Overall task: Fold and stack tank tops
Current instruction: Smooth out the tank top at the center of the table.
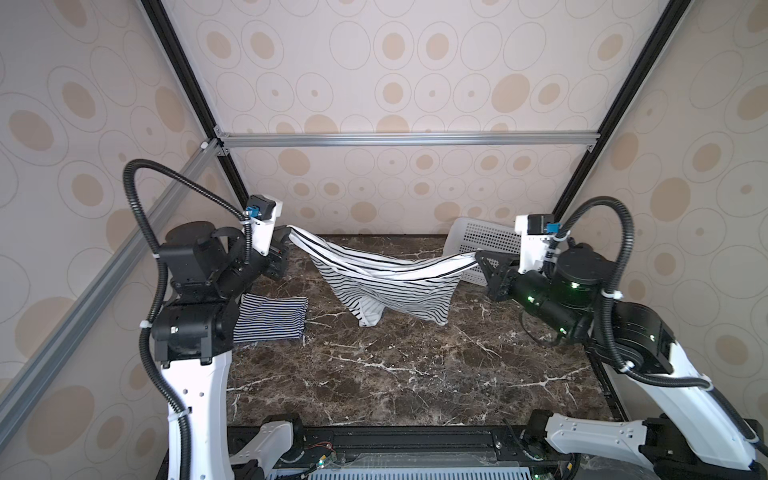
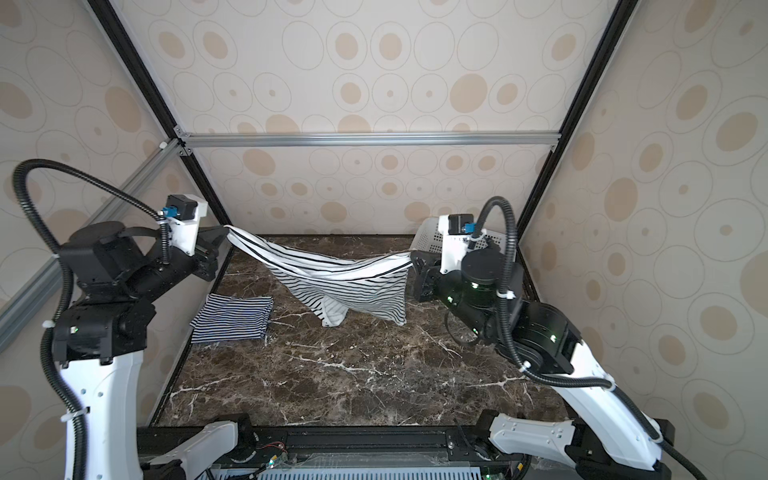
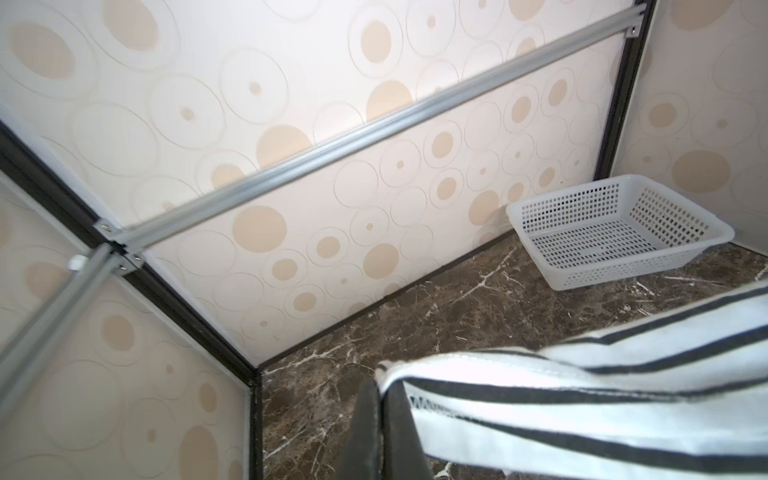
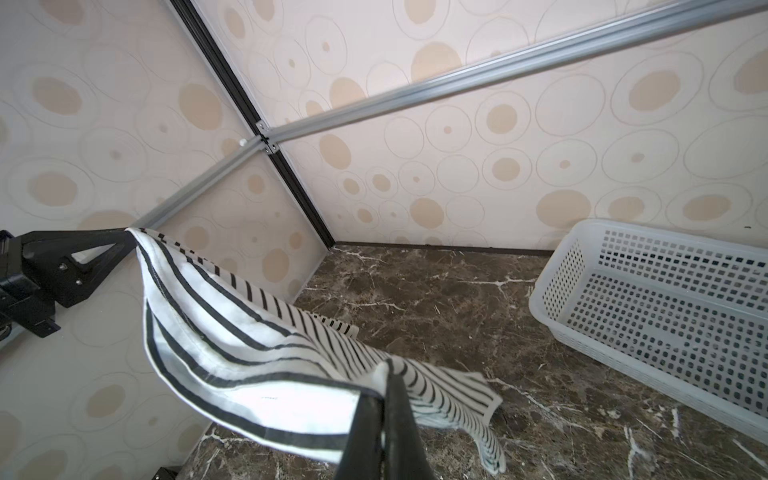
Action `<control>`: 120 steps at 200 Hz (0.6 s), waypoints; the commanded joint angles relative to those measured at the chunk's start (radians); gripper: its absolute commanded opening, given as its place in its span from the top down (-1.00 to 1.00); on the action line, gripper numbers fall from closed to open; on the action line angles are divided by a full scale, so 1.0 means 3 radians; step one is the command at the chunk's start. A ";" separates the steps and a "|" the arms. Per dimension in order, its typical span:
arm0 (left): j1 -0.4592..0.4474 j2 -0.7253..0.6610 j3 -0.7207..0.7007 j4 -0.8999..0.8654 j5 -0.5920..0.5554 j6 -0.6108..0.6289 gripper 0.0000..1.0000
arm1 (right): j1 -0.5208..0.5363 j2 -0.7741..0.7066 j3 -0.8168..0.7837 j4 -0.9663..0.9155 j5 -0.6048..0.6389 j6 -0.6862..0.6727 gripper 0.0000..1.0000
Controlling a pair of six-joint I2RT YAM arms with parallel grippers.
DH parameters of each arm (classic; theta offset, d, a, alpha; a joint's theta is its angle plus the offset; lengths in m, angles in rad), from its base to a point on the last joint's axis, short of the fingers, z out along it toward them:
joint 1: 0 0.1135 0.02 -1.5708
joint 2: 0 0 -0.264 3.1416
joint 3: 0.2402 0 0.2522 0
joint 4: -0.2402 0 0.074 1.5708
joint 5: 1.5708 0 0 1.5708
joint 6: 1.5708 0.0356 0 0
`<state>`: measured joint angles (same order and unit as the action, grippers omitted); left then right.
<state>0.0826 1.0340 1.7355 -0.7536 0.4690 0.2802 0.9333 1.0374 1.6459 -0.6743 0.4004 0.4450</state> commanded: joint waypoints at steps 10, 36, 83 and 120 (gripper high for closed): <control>0.0020 -0.0021 0.0719 -0.0310 -0.0143 -0.0107 1.00 | 0.0029 -0.0034 0.0344 0.0024 -0.0064 -0.0173 1.00; 0.0021 0.0130 0.0944 -0.0283 -0.0212 -0.0162 1.00 | 0.0024 0.0220 0.0831 -0.0254 0.0166 -0.0278 1.00; 0.0021 0.0596 0.0658 0.0333 -0.0283 -0.0295 1.00 | -0.0552 0.1255 0.2147 -0.1191 -0.0012 -0.0226 1.00; 0.0017 0.1331 0.0651 0.0808 -0.0097 -0.0505 1.00 | -0.1664 0.1647 0.1740 -0.0838 -0.1231 0.0143 1.00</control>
<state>0.0826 1.3033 1.9339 -0.6312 0.4309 0.1909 0.5823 1.4582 2.2452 -0.9150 0.2649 0.4175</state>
